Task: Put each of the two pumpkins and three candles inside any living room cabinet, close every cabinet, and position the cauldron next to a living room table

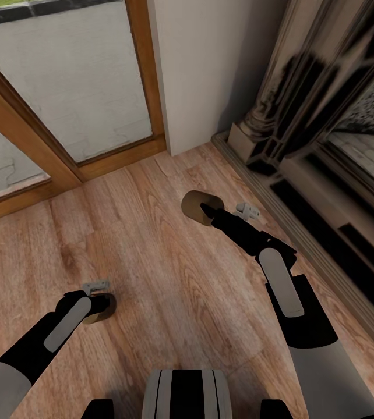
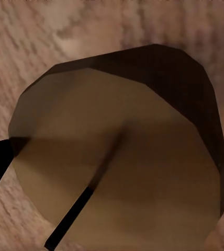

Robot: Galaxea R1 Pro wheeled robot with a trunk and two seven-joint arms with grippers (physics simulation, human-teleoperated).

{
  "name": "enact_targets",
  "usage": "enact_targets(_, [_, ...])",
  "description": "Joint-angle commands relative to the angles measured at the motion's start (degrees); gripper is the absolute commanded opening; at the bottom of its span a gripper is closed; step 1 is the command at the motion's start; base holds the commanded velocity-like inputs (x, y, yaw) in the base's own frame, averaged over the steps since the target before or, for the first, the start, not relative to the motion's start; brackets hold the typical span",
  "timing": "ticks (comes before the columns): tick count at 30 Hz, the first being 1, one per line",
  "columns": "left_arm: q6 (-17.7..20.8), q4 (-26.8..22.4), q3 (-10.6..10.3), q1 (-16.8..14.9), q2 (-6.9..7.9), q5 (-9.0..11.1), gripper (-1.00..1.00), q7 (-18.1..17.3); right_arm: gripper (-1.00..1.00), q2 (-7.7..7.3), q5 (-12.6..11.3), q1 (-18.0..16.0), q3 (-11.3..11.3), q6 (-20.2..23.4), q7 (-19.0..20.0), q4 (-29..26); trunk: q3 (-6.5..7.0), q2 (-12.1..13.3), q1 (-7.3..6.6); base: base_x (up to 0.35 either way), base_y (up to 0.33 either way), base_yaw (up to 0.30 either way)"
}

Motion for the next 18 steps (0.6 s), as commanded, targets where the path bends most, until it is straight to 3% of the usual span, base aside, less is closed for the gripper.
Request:
enact_targets(1, [-1.06,-0.11,-0.21,0.01,0.07,2.48,-1.0,-0.55,-1.0,0.02,-0.61,-0.03,0.02,0.12,-0.58,-0.08,-0.05,-0.01,0.01,0.0,0.0,0.0])
enact_targets(12, [-0.91,-0.11,-0.14,0.01,0.56,2.56,-1.0,-0.66,-1.0,0.1,-0.61,-0.03,0.11,0.12,0.2,-0.08,-0.05,-0.01,0.01,0.0,0.0,0.0])
enact_targets(18, [-0.91,-1.41,-0.15,0.01,0.56,2.56,-1.0,-0.63,-1.0,0.11,-0.68,0.02,0.14,0.12,0.21,-0.08,1.28,0.07,-0.14,0.0,0.0,0.0])
